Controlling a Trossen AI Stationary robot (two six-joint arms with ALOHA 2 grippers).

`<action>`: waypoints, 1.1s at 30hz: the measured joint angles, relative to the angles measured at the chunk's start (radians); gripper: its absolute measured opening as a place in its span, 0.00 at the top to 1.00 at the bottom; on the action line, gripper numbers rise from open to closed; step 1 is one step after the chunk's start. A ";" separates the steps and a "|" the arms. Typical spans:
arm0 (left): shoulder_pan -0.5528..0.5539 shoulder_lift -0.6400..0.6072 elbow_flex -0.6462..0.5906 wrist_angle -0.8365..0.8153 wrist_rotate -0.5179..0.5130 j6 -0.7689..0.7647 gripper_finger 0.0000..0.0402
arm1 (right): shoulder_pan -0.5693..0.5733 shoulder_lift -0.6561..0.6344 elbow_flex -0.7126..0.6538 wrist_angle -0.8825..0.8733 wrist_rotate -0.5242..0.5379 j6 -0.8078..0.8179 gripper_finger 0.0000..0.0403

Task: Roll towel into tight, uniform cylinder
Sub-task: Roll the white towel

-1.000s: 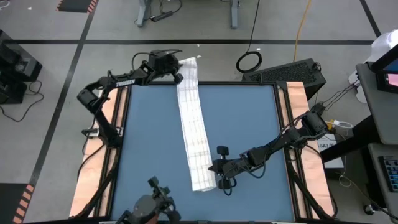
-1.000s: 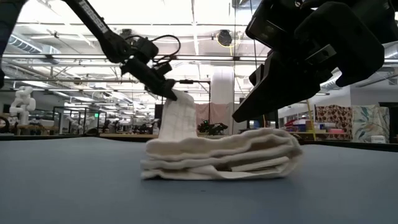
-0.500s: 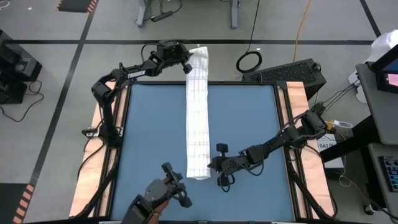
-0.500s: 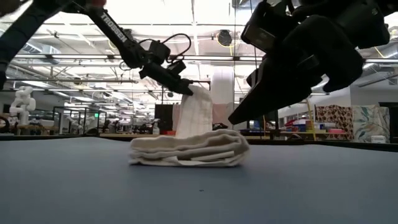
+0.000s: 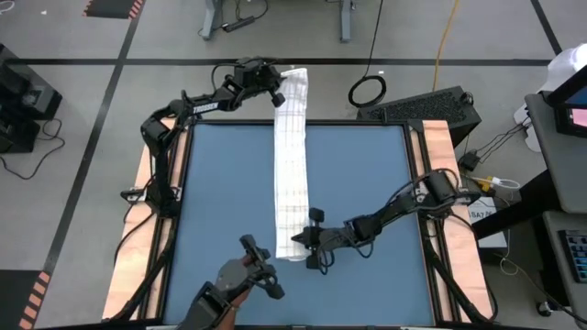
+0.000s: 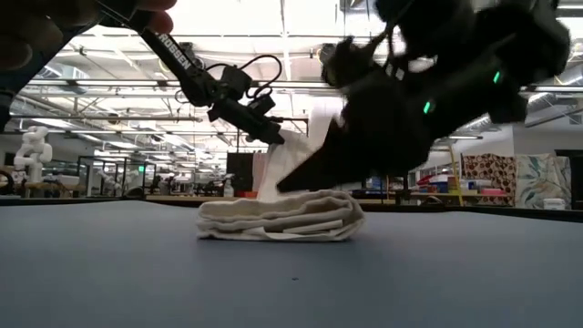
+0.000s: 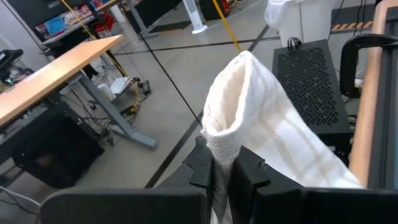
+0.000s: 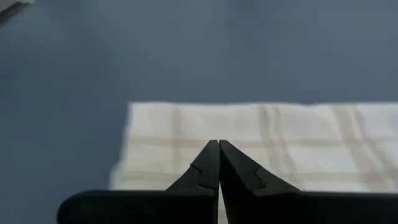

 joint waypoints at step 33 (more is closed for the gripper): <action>-0.082 -0.226 -0.025 -0.500 0.084 -0.289 0.37 | -0.048 0.147 0.000 0.120 -0.101 0.161 1.00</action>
